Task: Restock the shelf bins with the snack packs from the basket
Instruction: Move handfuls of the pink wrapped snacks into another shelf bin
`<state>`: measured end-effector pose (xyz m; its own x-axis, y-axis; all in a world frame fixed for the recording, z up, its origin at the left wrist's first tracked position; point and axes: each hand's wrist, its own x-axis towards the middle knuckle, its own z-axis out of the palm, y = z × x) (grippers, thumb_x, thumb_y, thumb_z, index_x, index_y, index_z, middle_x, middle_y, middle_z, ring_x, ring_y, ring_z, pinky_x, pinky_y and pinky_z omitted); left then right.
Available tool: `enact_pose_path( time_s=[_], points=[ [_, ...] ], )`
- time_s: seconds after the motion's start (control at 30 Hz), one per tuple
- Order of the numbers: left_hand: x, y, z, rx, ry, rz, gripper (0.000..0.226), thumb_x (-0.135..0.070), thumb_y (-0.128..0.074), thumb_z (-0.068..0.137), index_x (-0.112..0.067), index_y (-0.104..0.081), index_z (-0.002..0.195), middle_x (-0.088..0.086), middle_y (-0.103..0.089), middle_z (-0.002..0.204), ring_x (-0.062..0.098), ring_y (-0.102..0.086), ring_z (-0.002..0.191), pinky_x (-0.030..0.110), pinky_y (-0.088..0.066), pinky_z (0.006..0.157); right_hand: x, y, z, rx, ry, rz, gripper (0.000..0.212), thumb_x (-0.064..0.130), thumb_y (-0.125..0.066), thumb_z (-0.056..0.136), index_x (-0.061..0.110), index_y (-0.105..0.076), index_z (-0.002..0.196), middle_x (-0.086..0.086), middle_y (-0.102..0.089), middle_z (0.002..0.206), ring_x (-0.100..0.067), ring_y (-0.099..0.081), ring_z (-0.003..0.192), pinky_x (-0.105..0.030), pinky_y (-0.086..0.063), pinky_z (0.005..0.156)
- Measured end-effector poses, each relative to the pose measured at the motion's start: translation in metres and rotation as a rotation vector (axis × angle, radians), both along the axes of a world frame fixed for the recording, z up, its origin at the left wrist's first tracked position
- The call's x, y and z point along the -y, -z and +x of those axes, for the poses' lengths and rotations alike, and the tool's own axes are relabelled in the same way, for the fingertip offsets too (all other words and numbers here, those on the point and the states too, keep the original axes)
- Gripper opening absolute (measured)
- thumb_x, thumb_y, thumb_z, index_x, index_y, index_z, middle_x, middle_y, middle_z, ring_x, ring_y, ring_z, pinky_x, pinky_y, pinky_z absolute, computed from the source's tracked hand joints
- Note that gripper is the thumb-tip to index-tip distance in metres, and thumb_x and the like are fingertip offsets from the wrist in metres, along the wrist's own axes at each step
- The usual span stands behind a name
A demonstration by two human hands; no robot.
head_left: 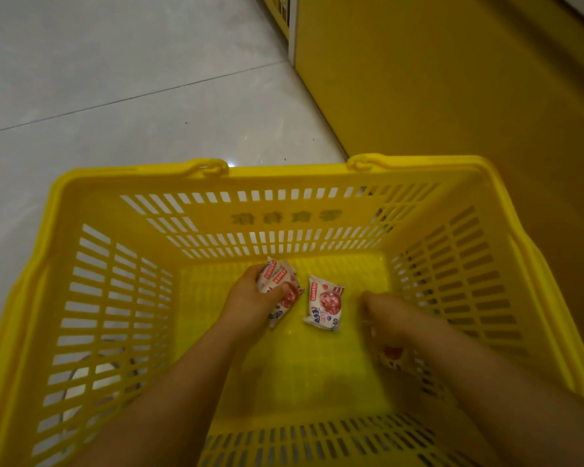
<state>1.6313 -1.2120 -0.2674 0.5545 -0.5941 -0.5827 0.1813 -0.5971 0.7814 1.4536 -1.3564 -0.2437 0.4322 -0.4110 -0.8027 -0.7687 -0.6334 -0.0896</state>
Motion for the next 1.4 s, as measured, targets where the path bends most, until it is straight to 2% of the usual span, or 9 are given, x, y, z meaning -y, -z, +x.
enact_pose_path(
  time_s=[0.23, 0.33, 0.57, 0.73, 0.8, 0.9, 1.1, 1.3, 1.4],
  points=[
    [-0.002, -0.002, 0.0, -0.003, 0.003, -0.02, 0.056, -0.016, -0.068, 0.088, -0.014, -0.043, 0.139, 0.001, -0.058, 0.117, 0.005, -0.06, 0.084, 0.006, -0.045, 0.05, 0.014, -0.01, 0.023, 0.509, 0.498, 0.271, 0.032, 0.008, -0.084, 0.069, 0.015, -0.065, 0.094, 0.001, -0.065, 0.089, -0.017, -0.064, 0.086, -0.027, -0.055, 0.071],
    [-0.002, -0.002, 0.002, -0.008, -0.003, -0.016, 0.053, -0.015, -0.069, 0.088, -0.014, -0.046, 0.136, -0.006, -0.059, 0.103, -0.002, -0.063, 0.069, 0.011, -0.048, 0.046, 0.012, -0.008, 0.029, 0.624, 0.556, 0.333, 0.031, 0.007, -0.082, 0.071, 0.016, -0.068, 0.097, -0.008, -0.069, 0.101, -0.018, -0.066, 0.091, -0.035, -0.057, 0.083],
    [-0.004, 0.003, 0.007, 0.039, 0.004, 0.016, 0.055, -0.021, -0.071, 0.087, -0.015, -0.046, 0.136, 0.004, -0.061, 0.121, 0.012, -0.063, 0.094, 0.012, -0.048, 0.059, 0.011, 0.002, 0.038, 0.695, 0.583, 0.362, 0.027, 0.006, -0.077, 0.077, 0.016, -0.069, 0.101, -0.011, -0.067, 0.111, -0.022, -0.067, 0.096, -0.04, -0.058, 0.083],
    [-0.001, 0.006, 0.006, 0.042, 0.015, 0.007, 0.053, -0.02, -0.071, 0.086, -0.017, -0.048, 0.134, 0.001, -0.062, 0.115, 0.003, -0.062, 0.088, 0.009, -0.048, 0.055, 0.005, 0.012, 0.055, 0.628, 0.339, 0.222, 0.026, 0.018, -0.074, 0.083, 0.014, -0.061, 0.105, -0.003, -0.053, 0.112, -0.013, -0.061, 0.087, -0.02, -0.053, 0.069],
    [0.0, 0.005, 0.006, 0.063, 0.036, 0.01, 0.053, -0.021, -0.071, 0.087, -0.016, -0.048, 0.134, 0.002, -0.062, 0.118, 0.009, -0.063, 0.094, 0.012, -0.049, 0.061, 0.0, 0.016, 0.06, 0.578, 0.31, 0.177, 0.022, 0.025, -0.073, 0.084, 0.018, -0.057, 0.098, -0.001, -0.057, 0.107, -0.009, -0.06, 0.08, -0.022, -0.052, 0.066],
    [0.001, 0.002, 0.007, 0.089, 0.048, 0.002, 0.053, -0.02, -0.07, 0.087, -0.015, -0.047, 0.135, 0.003, -0.061, 0.123, 0.015, -0.061, 0.101, 0.014, -0.047, 0.068, -0.003, 0.024, 0.054, 0.511, 0.255, 0.07, 0.027, 0.04, -0.07, 0.083, 0.022, -0.058, 0.099, -0.003, -0.059, 0.11, -0.017, -0.051, 0.1, -0.031, -0.047, 0.08],
    [0.001, -0.004, 0.006, 0.379, 0.073, -0.009, 0.057, -0.025, -0.072, 0.085, -0.02, -0.047, 0.136, -0.01, -0.05, 0.119, 0.007, -0.051, 0.104, 0.019, -0.042, 0.083, -0.012, 0.024, 0.025, 0.923, 0.495, -0.284, 0.036, 0.032, -0.077, 0.076, 0.02, -0.043, 0.074, -0.001, -0.053, 0.092, -0.019, -0.046, 0.091, -0.036, -0.041, 0.073],
    [-0.004, -0.005, 0.001, 0.539, 0.234, -0.044, 0.054, -0.023, -0.072, 0.084, -0.022, -0.049, 0.133, -0.002, -0.053, 0.128, 0.006, -0.051, 0.102, 0.019, -0.04, 0.082, -0.015, 0.017, 0.003, 0.964, -0.252, -0.362, 0.06, 0.031, -0.089, 0.061, 0.018, -0.047, 0.101, -0.014, -0.063, 0.105, -0.025, -0.065, 0.07, -0.029, -0.052, 0.051],
    [-0.005, -0.003, 0.001, 0.559, 0.248, -0.036, 0.054, -0.024, -0.071, 0.084, -0.022, -0.049, 0.133, -0.001, -0.053, 0.13, 0.01, -0.054, 0.105, 0.021, -0.041, 0.083, -0.017, 0.014, -0.004, 0.858, -0.253, -0.392, 0.073, 0.029, -0.091, 0.058, 0.017, -0.056, 0.121, -0.01, -0.065, 0.11, -0.026, -0.066, 0.075, -0.032, -0.056, 0.06]
  ],
)
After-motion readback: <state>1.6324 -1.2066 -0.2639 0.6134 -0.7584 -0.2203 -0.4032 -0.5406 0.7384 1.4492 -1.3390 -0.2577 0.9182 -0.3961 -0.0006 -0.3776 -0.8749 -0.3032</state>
